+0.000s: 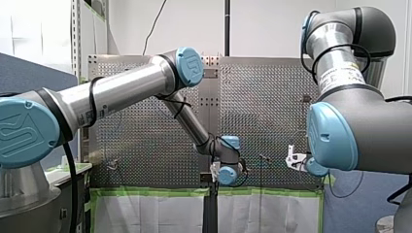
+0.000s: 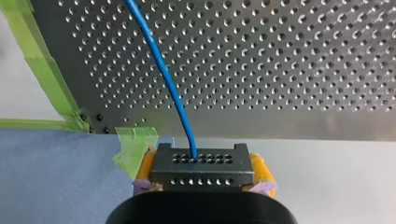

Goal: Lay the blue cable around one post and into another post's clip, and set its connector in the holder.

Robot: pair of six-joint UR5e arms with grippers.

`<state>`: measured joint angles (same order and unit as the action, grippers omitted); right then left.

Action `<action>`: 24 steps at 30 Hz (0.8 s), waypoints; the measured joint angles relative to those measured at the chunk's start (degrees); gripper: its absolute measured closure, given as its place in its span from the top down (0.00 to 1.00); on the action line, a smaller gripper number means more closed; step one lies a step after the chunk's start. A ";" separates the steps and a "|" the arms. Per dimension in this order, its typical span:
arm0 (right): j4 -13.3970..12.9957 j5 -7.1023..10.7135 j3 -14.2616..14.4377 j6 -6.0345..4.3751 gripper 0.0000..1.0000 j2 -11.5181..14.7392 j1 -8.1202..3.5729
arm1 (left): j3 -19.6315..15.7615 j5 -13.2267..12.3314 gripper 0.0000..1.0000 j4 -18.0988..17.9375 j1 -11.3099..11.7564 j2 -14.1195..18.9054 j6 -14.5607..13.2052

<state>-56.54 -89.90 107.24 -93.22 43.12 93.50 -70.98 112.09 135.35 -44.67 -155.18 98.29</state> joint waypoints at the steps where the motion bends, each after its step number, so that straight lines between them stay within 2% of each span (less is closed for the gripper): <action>1: 0.08 -0.01 -0.05 -0.07 0.00 0.00 -0.13 | 0.06 -0.05 0.01 -0.03 -0.02 0.00 0.06; 6: -0.49 0.10 -0.21 -0.42 0.00 -0.01 -0.42 | 0.07 0.24 0.01 0.09 -0.45 -0.02 -0.06; 13: -1.59 0.96 -1.01 -1.45 0.00 -0.07 -0.55 | 0.17 1.36 0.01 -0.88 -1.94 -0.03 -0.32; 19: -2.02 1.23 -1.24 -1.60 0.00 -0.10 -0.74 | 0.75 3.77 0.01 -2.92 -3.35 -0.05 0.15; 24: -2.72 1.31 -1.50 -1.53 0.00 -0.15 -1.21 | 1.62 4.48 0.01 -4.71 -3.74 -0.06 0.57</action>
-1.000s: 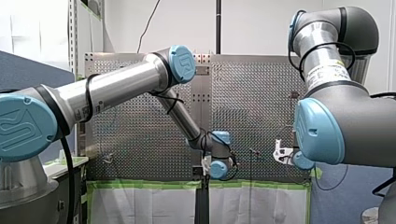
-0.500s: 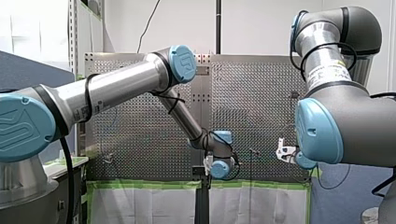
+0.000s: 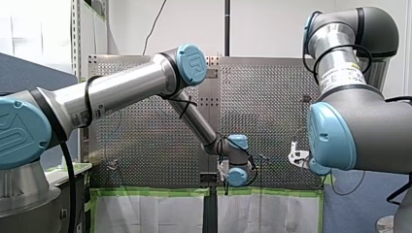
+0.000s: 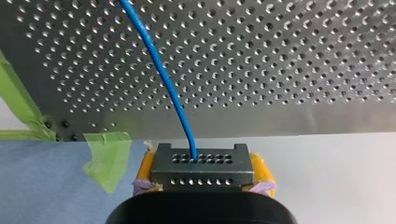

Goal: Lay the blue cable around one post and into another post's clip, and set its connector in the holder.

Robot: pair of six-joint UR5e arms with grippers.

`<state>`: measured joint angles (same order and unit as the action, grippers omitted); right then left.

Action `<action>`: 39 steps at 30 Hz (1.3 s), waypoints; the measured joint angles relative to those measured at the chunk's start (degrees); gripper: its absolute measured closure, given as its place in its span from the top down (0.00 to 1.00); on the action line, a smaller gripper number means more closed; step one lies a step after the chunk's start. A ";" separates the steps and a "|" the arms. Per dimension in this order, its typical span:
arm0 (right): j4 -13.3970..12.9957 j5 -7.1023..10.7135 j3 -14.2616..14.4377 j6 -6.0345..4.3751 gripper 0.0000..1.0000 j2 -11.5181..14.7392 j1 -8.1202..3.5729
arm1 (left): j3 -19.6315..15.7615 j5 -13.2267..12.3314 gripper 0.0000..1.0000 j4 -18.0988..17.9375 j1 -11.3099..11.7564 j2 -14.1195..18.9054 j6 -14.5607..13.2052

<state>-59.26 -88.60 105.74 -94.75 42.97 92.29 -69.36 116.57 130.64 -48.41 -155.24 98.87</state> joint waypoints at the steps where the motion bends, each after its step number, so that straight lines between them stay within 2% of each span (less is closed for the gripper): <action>1: -0.03 0.00 -0.07 0.03 0.00 0.00 -0.12 | 0.22 0.01 0.01 -0.25 -0.04 0.00 0.09; 5: 0.05 0.05 -0.13 0.36 0.00 -0.01 -0.54 | 0.96 -0.14 0.01 -1.39 -0.04 -0.81 1.03; 10: 0.12 0.34 -0.13 0.62 0.00 -0.06 -1.05 | 2.77 -0.63 0.01 -0.90 -0.20 -2.89 1.70; 17: -0.81 2.59 -0.37 -0.09 0.00 -0.81 -1.78 | 3.89 -1.08 0.01 -0.73 -0.22 -3.99 1.76; 24: -0.67 3.82 -1.05 -0.75 0.00 -1.44 -2.08 | 4.03 -1.50 0.01 -0.71 -0.18 -4.12 1.77; 30: -1.07 5.76 -1.95 -1.03 0.00 -3.16 -2.39 | 5.34 -2.47 0.01 0.46 -0.49 -5.51 1.77; 34: -1.00 6.57 -2.64 -2.05 0.00 -3.88 -2.69 | 5.84 -2.59 0.01 0.77 -0.91 -6.18 1.68; 39: -0.90 6.76 -3.13 -3.33 0.00 -4.04 -3.55 | 6.41 -2.60 0.01 0.87 -1.32 -6.31 1.51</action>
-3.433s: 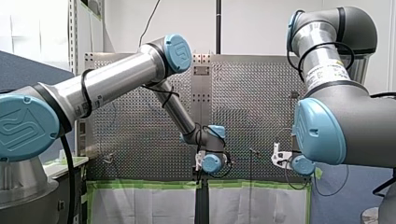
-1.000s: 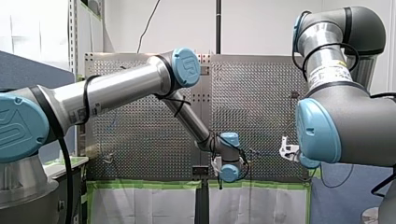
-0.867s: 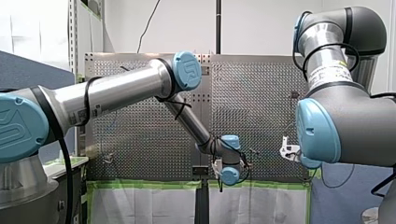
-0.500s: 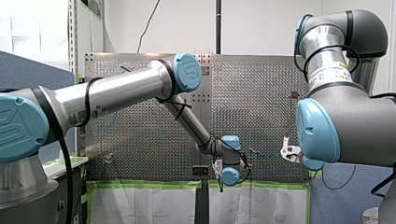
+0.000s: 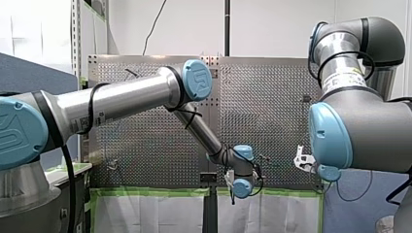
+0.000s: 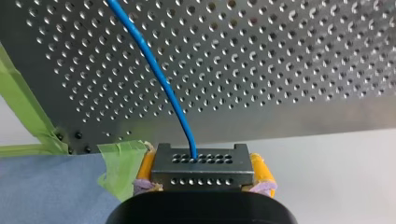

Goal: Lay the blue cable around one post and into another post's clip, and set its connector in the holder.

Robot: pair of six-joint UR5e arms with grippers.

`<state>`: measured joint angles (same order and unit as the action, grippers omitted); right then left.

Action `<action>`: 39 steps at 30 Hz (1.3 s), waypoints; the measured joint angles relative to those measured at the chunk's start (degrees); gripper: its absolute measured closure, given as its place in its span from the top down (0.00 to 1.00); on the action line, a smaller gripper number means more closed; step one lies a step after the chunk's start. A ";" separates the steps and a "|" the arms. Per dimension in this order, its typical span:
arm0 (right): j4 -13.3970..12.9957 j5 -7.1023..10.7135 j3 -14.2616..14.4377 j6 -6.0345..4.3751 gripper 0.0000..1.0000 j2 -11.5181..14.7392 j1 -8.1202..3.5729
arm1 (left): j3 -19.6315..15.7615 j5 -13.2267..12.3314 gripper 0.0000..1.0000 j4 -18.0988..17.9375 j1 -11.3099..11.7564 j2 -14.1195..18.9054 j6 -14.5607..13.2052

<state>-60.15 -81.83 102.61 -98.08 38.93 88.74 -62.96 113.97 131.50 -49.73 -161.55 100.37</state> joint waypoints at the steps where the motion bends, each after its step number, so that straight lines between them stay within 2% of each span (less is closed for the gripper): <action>1: -0.17 0.11 -0.08 -0.42 0.00 0.00 -0.21 | 0.25 0.00 0.01 0.08 -0.06 0.00 -0.06; 5: -0.64 1.06 -0.47 -1.49 0.00 -0.01 -0.75 | 1.22 0.04 0.01 0.43 -0.24 -0.02 -0.18; 13: -0.74 2.04 -0.77 -0.86 0.00 -0.02 -0.61 | 2.88 -0.07 0.01 1.66 0.17 -0.08 -0.08; 22: -1.28 3.90 -1.27 -0.68 0.00 -0.06 -0.27 | 4.15 -0.70 0.01 2.37 0.74 -1.34 0.28; 31: -1.69 4.36 -1.64 -0.81 0.00 -0.10 -0.12 | 5.83 -0.97 0.01 3.09 1.94 -1.45 0.36; 39: -1.65 4.72 -2.03 -0.81 0.00 -0.11 -0.05 | 5.58 -1.55 0.01 3.24 3.06 -1.47 1.15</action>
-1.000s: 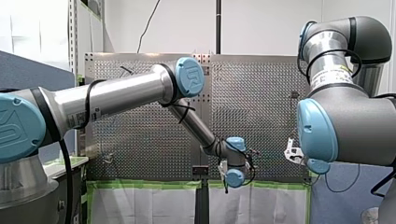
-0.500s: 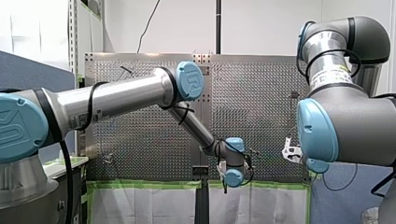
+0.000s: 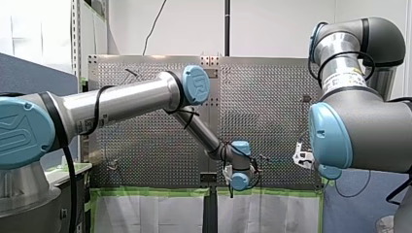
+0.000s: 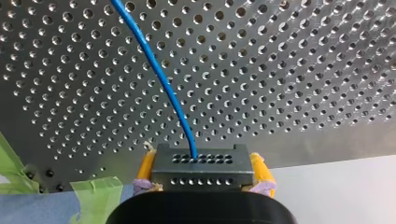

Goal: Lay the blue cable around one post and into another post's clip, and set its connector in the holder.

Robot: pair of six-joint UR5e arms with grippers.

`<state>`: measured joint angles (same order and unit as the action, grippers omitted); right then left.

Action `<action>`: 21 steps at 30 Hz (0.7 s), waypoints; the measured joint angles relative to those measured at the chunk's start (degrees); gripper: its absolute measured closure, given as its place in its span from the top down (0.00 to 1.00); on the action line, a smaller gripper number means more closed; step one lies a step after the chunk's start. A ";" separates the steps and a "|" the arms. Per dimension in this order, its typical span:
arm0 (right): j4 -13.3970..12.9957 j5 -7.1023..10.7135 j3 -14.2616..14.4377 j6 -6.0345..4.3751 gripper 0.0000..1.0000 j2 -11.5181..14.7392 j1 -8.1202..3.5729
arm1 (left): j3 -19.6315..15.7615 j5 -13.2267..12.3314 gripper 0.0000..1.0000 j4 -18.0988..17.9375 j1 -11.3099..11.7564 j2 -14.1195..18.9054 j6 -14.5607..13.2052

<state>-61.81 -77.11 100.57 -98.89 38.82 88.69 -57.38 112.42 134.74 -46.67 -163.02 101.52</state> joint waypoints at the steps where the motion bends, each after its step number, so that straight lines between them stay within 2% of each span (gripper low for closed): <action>1: -0.03 0.01 -0.02 -0.03 0.00 0.00 0.01 | -0.02 -0.10 0.01 0.00 0.12 0.00 0.03; 12: -0.18 0.05 -0.13 0.14 0.00 -0.07 0.33 | -0.01 -0.81 0.01 -0.01 0.72 -0.03 0.21; 21: -0.63 0.20 -0.16 0.10 0.00 -0.09 0.53 | 0.59 -2.56 0.01 0.21 1.34 -0.57 3.10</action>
<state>-62.43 -76.91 100.41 -98.79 38.73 89.21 -56.79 109.86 134.95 -45.33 -163.59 104.62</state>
